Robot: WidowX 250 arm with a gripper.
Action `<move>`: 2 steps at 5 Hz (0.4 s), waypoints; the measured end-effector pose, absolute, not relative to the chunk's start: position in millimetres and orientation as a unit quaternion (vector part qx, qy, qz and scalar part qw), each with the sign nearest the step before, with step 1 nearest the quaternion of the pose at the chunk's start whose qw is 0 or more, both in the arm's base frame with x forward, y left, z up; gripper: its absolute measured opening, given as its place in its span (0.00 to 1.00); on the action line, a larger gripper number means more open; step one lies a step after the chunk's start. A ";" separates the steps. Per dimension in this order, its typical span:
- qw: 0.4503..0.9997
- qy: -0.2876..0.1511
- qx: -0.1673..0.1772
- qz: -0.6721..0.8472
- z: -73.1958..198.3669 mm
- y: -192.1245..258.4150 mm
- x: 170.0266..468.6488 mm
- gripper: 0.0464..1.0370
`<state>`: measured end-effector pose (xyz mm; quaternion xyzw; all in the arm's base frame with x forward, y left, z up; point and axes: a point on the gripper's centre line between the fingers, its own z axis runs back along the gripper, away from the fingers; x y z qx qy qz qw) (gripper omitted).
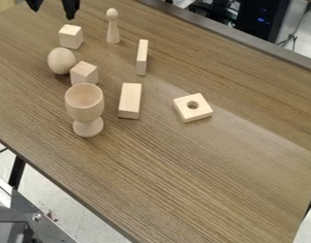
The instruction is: Put the ball in the cup
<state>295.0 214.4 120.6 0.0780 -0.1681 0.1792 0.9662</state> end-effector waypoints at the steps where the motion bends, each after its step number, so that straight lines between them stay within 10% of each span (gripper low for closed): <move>1: 0.969 -0.152 0.069 0.181 107.6 212.5 293.0 0.96; 2: 0.968 -0.152 0.058 0.190 99.7 213.5 294.4 0.96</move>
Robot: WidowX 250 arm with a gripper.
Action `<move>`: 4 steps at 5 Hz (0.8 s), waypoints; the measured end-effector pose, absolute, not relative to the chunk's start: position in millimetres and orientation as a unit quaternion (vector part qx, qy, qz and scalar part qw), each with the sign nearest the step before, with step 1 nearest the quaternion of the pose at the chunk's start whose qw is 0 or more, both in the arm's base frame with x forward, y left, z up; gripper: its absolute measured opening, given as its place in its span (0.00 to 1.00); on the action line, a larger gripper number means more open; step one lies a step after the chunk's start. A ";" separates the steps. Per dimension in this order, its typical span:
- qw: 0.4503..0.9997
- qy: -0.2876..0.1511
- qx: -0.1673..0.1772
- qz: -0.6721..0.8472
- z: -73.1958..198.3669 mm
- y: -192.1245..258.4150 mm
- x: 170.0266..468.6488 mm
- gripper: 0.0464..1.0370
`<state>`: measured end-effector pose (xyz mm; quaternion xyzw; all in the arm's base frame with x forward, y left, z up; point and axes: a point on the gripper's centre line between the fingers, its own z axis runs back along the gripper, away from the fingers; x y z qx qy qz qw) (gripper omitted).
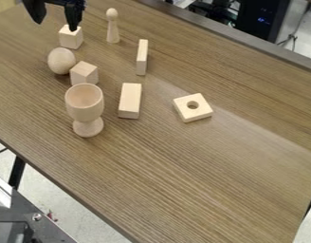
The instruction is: Put the ball in the cup
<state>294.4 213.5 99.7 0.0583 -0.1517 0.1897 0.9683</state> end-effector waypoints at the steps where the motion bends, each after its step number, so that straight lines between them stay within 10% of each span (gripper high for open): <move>1: 0.971 -0.141 0.044 0.188 83.6 214.4 296.9 0.96; 4: 0.974 -0.116 0.054 0.187 53.3 233.5 301.7 0.96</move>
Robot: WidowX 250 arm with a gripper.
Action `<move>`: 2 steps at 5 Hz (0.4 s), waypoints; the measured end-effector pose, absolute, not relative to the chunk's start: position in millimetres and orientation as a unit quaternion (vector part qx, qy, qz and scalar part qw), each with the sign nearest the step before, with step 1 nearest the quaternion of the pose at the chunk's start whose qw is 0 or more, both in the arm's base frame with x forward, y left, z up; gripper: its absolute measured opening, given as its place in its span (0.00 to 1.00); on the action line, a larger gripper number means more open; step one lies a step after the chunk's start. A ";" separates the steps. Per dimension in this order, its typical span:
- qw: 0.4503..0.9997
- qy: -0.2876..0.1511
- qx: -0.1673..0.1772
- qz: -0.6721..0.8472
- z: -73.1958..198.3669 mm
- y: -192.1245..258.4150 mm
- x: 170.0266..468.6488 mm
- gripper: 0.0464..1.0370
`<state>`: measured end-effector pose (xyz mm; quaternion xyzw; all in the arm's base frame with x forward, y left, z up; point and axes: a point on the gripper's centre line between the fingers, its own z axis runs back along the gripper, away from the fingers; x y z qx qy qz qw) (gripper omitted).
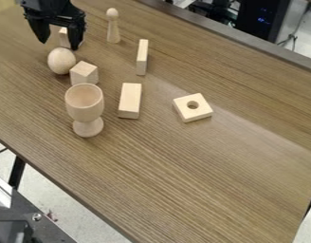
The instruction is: Put the ball in the cup
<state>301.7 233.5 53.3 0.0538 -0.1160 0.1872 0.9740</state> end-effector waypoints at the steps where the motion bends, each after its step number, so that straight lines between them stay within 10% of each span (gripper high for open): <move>1: 0.973 -0.116 0.054 0.193 53.3 233.6 301.6 0.96; 2: 0.972 -0.111 0.049 0.202 50.4 231.2 298.7 0.96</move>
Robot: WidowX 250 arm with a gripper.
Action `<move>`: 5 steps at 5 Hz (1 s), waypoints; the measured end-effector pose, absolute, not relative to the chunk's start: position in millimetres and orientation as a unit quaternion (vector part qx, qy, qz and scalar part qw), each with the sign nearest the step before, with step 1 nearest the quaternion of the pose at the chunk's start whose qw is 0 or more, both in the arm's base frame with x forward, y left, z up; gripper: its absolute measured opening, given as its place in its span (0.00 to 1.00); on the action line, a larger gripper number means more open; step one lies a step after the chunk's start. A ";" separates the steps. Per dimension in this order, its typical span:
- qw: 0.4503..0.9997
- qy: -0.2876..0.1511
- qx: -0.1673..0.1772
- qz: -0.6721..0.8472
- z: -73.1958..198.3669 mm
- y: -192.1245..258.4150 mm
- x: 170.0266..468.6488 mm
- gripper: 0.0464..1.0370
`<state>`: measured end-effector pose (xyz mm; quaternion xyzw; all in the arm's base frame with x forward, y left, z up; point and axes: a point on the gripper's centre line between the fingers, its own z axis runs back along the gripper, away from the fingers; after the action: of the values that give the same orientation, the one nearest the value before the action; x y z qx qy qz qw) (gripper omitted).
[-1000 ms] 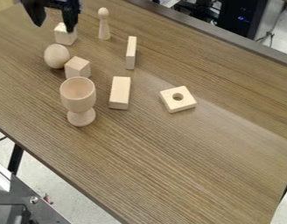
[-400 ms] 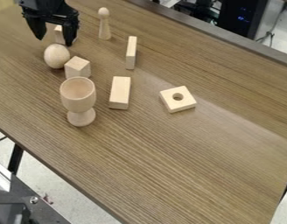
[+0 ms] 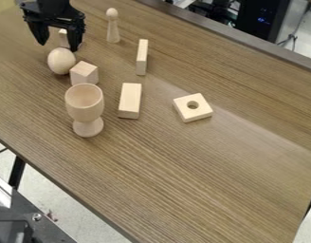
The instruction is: Put the ball in the cup
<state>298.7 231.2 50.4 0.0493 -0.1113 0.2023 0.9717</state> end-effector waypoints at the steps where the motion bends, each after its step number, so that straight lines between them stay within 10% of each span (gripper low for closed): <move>1: 0.970 -0.103 0.045 0.215 49.1 227.2 293.7 0.96; 5: 0.965 -0.089 0.008 0.245 57.7 214.2 278.4 0.96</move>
<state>278.4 214.2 57.7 0.0081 -0.0890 0.2454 0.9653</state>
